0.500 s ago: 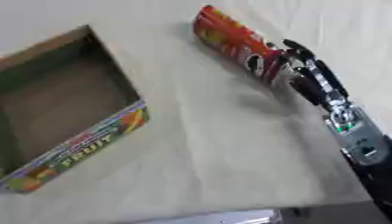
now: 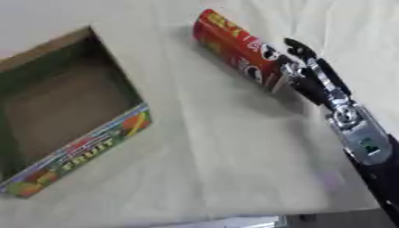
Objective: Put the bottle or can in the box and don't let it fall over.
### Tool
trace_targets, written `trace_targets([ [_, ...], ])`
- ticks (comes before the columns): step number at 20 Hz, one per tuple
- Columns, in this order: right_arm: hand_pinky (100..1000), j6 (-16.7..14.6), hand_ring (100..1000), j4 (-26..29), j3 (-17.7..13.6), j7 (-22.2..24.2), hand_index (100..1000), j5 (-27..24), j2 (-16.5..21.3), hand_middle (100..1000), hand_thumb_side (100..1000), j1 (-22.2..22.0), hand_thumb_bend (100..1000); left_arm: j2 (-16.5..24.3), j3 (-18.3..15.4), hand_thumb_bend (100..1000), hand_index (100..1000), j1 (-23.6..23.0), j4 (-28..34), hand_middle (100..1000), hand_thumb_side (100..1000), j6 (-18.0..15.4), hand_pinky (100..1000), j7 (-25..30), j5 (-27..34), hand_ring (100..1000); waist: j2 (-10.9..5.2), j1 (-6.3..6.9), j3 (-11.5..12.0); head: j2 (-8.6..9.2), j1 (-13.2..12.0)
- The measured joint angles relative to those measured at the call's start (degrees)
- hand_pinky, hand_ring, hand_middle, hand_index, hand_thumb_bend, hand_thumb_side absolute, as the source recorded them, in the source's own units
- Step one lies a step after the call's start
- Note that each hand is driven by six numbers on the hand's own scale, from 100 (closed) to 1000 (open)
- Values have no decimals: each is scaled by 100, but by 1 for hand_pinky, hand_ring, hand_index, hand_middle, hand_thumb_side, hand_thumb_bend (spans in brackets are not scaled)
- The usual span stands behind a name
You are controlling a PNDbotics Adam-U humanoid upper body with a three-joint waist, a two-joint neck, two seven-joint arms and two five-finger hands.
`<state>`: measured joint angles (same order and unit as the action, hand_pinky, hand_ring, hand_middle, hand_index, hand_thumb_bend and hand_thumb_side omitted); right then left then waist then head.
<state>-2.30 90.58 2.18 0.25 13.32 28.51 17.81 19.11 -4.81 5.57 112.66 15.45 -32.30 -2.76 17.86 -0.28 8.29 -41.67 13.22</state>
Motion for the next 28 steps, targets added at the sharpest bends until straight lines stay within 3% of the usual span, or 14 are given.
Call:
trace_targets([
  [19,616,84,1000,117,0,427,1000,-194,0,1000,916,-35,100,0,1,263,697,0,0,893,634,-14,424,23,0,801,0,0,-2,0,2],
  [28,635,189,1000,296,-4,33,1000,-190,-8,1000,855,-173,100,0,1,260,698,0,0,893,637,-19,425,34,0,802,0,0,-7,0,-3],
])
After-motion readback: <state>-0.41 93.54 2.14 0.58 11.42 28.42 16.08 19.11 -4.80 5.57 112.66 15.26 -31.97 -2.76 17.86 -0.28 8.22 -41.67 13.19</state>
